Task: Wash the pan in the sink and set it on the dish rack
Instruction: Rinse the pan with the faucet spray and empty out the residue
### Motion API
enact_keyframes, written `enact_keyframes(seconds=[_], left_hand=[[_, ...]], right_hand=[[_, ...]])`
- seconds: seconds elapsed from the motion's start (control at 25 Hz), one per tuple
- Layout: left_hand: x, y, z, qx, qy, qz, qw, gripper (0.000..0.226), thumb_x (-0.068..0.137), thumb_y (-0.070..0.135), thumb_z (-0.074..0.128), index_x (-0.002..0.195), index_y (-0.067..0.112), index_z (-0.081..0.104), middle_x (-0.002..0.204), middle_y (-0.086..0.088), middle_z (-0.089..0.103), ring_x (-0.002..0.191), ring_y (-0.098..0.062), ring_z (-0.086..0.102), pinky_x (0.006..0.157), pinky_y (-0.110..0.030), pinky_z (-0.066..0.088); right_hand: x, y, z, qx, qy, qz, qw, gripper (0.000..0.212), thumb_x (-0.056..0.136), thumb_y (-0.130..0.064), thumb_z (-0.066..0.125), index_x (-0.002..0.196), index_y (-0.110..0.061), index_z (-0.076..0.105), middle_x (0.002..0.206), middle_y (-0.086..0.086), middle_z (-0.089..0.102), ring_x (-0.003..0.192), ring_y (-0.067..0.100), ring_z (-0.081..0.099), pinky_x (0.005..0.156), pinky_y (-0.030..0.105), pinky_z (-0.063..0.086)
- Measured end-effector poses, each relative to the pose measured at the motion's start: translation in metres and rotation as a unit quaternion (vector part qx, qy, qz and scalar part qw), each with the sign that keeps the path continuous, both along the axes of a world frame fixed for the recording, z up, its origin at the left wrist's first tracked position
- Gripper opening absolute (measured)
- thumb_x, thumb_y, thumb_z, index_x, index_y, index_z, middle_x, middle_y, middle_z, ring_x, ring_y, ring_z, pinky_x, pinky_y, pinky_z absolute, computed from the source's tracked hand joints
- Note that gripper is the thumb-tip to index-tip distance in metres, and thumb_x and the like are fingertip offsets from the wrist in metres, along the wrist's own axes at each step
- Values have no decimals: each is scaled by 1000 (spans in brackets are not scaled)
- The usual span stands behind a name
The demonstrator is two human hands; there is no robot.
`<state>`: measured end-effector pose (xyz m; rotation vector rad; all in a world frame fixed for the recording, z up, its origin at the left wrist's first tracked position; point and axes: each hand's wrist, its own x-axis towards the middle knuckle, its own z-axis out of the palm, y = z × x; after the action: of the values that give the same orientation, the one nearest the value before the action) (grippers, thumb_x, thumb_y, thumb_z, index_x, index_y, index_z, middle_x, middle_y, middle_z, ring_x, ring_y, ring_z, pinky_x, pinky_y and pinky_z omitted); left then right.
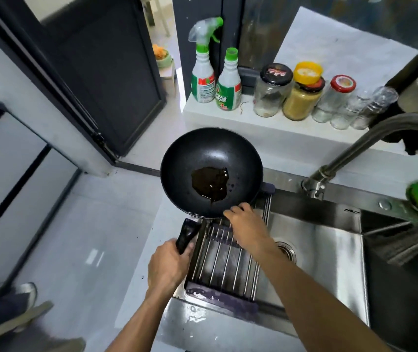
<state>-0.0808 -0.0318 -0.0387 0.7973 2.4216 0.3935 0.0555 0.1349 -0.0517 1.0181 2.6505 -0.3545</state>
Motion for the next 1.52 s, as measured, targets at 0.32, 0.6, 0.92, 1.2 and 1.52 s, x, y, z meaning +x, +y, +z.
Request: enact_keyframes(seconds=[0.32,0.6,0.92,1.2,1.52], left_hand=[[-7,-54,31,-38,87,-102,990,38,88,54,53,70,22,46,59,3,54,57,-23,53,49,-32,36],[72,-96,63,-70,93,-158,980,36,86,51,58,68,22,45,59,5,55,58,-19,54,49,-30,35],[166,-94,57,-44,59,-224,972,30,87,54,57,76,27,52,69,7,59,71,-23,60,55,-32,38],[210,-35,12,-57,31,-257,964,29,86,53,58,90,24,59,81,-2,70,80,-25,69,61,-32,49],[228,26,-54,-104,52,-301,947,41,88,55,59,98,15,61,92,-3,70,76,-18,62,68,-28,48]], right_hand=[[51,-55,0,105,113,55,986,35,65,-3,80,92,-25,73,81,-7,72,75,22,59,78,39,42],[156,-103,19,32,132,78,988,28,75,-13,81,99,-27,74,88,-7,71,80,19,59,72,33,47],[292,-75,82,99,420,-338,837,17,93,-27,64,102,-19,75,86,-6,70,67,14,58,62,38,55],[253,30,147,-102,395,-446,797,34,82,-50,72,106,-27,65,103,-6,68,105,19,64,81,31,49],[305,77,127,-41,360,-455,813,17,79,-37,70,83,-21,74,75,-3,72,76,19,70,73,36,58]])
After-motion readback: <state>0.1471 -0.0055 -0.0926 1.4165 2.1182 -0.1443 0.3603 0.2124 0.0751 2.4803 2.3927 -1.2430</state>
